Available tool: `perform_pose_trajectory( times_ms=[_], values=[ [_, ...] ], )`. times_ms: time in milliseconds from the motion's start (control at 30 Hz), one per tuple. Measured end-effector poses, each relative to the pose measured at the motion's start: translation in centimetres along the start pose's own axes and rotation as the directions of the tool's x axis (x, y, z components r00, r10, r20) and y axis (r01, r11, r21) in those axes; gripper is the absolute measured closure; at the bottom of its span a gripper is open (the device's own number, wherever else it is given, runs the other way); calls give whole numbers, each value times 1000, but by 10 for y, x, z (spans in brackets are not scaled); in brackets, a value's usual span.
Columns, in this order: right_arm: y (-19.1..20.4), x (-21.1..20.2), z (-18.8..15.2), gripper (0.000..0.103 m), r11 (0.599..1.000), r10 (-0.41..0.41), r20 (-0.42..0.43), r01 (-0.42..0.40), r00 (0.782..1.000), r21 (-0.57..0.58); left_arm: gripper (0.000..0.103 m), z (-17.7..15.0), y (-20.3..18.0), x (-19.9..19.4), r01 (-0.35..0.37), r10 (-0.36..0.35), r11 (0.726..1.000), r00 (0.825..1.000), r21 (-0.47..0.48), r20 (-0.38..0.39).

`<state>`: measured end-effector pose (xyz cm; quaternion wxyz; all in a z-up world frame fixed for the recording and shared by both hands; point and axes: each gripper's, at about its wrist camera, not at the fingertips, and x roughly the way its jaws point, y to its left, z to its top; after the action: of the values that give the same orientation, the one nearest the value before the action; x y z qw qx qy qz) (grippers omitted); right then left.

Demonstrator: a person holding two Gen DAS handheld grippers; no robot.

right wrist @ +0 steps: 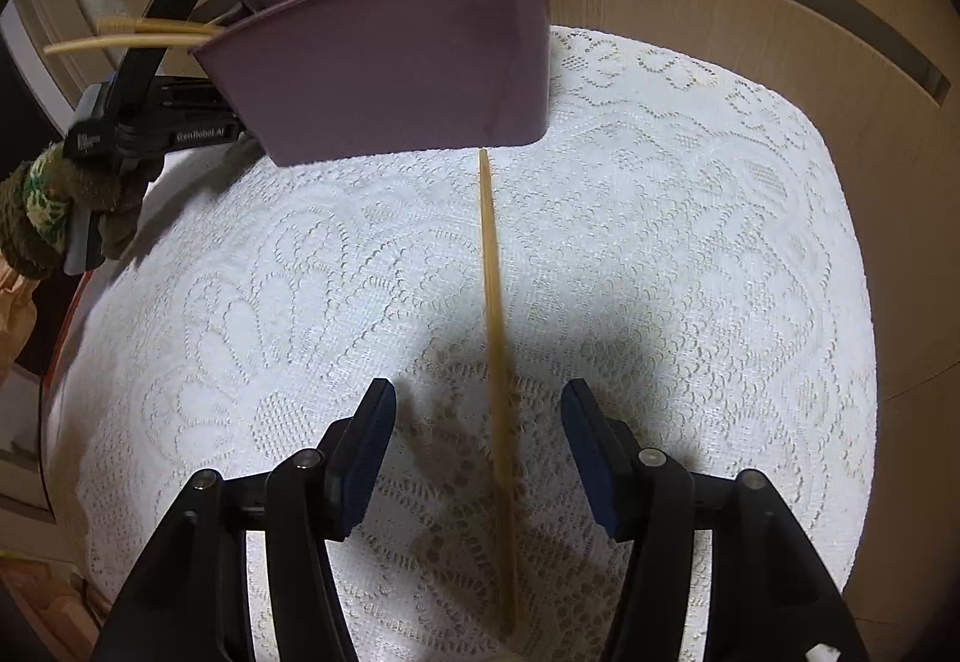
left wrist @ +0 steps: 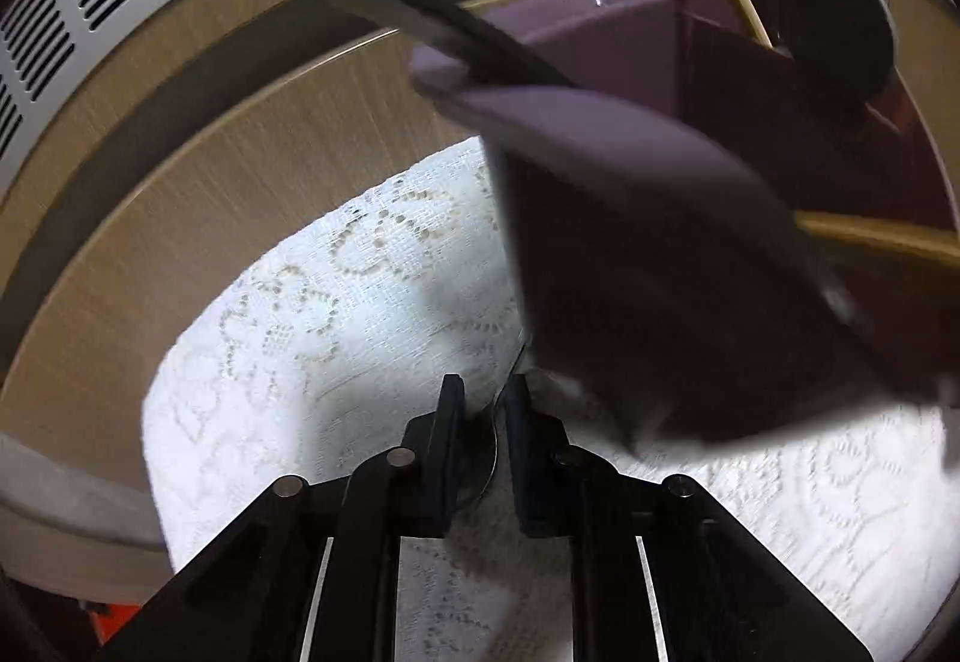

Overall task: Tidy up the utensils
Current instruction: 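Move the left gripper down toward the metal spoon on the cloth, then grasp the metal spoon by its white ball handle with the left gripper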

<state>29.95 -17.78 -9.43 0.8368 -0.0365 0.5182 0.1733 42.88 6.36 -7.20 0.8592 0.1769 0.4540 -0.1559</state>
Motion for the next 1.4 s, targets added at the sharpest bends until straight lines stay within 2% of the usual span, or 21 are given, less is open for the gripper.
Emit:
perform_pose_trajectory(
  times_ms=[67, 233, 333, 433, 533, 600, 700, 767, 833, 900, 1000, 1067, 1133, 1200, 1233, 1267, 1333, 1400],
  values=[
    [1, 0, 1, 46, 1000, -2, -1, 2, 1000, -2, 92, -4, 10, -1, -51, 50, 998, 999, -28, -15],
    [1, 0, 1, 46, 1000, 10, 3, -10, 1000, 5, 93, -26, 49, -14, -66, 59, 987, 997, -149, -55],
    [2, -1, 1, 46, 1000, 15, 7, -15, 1000, 9, 98, -43, 53, -28, -33, 20, 982, 997, -188, -70],
    [2, -3, 0, 46, 1000, 21, 9, -21, 1000, 13, 98, -61, 50, -43, 11, -31, 976, 996, -219, -87],
    [3, -4, 0, 46, 1000, 24, 13, -25, 1000, 12, 98, -83, 29, -60, 91, -117, 966, 989, -242, -96],
    [3, -5, 1, 46, 1000, 30, 16, -30, 999, 6, 97, -89, 20, -75, 140, -158, 963, 985, -232, -63],
    [5, -3, 2, 46, 999, 36, 14, -36, 999, 1, 93, -72, 22, -86, 168, -161, 968, 986, -186, 50],
    [8, -3, 3, 46, 999, 38, 14, -38, 999, -1, 75, -56, 24, -78, 193, -180, 969, 979, -156, 94],
    [10, -4, 3, 46, 999, 40, 16, -40, 999, -1, 68, -40, 41, -52, 194, -180, 974, 976, -119, 119],
    [10, -6, 2, 45, 999, 33, 17, -33, 999, -3, 68, -25, 54, -25, 203, -193, 975, 975, -92, 106],
    [6, -8, 0, 43, 1000, 8, 12, -8, 1000, 2, 68, -6, 53, -3, 225, -222, 974, 972, -31, 72],
    [2, -7, 0, 42, 1000, -5, 8, 5, 1000, 14, 68, 5, 51, 11, 211, -211, 978, 977, -3, 43],
    [-1, -6, 0, 42, 1000, -12, 3, 12, 1000, 28, 69, 11, 56, 30, 177, -178, 983, 984, -44, -13],
    [-2, -5, 0, 41, 999, -16, 5, 16, 1000, 31, 71, 11, 64, 33, 174, -177, 973, 984, -153, -9],
    [-2, -5, 1, 41, 999, -15, 7, 15, 1000, 32, 75, 10, 64, 30, 161, -168, 967, 986, -196, -17],
    [-1, -5, 1, 39, 999, -12, 11, 12, 1000, 32, 84, 6, 62, 26, 148, -155, 969, 988, -199, -19],
    [-2, -4, 1, 38, 999, -7, 16, 7, 1000, 34, 88, -5, 57, 17, 133, -139, 971, 990, -198, -14],
    [-2, -4, 1, 37, 999, -6, 17, 6, 1000, 32, 92, -18, 56, 6, 144, -152, 962, 988, -230, -15]
  ],
)
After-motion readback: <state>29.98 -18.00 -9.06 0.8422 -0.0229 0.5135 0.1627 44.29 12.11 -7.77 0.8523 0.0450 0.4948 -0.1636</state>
